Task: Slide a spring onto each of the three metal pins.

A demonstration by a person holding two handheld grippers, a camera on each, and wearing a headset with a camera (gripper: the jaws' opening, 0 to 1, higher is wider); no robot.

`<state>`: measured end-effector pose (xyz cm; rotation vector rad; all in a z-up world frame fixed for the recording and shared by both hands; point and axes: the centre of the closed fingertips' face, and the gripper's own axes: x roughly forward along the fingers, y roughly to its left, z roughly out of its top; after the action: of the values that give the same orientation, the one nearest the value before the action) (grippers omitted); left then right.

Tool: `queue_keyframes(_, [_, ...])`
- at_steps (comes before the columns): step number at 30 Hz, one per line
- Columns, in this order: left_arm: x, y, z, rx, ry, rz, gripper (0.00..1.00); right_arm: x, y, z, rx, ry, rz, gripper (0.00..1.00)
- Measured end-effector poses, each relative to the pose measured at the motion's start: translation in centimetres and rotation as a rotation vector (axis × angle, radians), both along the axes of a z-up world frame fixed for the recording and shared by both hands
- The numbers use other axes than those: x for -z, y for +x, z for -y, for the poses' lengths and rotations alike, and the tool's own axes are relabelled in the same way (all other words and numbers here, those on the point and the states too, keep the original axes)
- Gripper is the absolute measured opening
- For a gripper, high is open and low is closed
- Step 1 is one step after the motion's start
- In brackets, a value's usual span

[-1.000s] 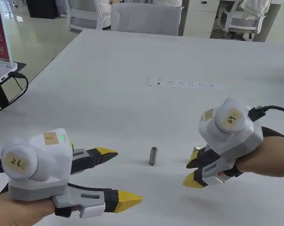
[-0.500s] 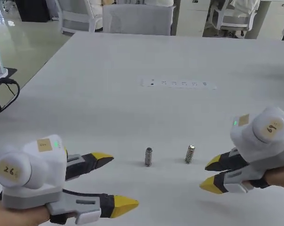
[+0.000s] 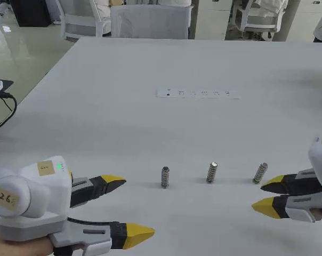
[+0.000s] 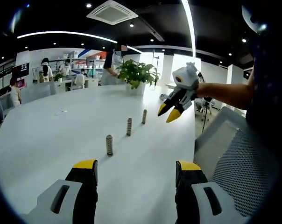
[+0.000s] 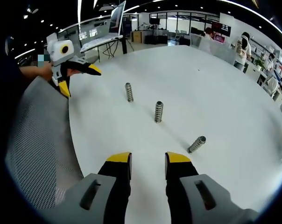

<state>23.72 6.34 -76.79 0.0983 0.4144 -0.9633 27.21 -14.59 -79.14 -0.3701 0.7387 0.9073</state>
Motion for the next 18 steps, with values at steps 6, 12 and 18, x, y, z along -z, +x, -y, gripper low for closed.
queue_keyframes(6, [0.1,-0.1,0.1,0.004,-0.001,0.001,0.64,-0.4,-0.2,1.4,0.053,0.049,0.022,0.3])
queue_keyframes(12, [0.0,-0.2,0.1,-0.001,-0.003,0.003,0.65,-0.7,-0.4,2.8,0.096,0.082,0.06,0.38])
queue_keyframes(18, [0.1,-0.2,0.1,-0.002,-0.002,0.002,0.65,-1.3,-0.8,3.3,0.099,0.115,0.098,0.46])
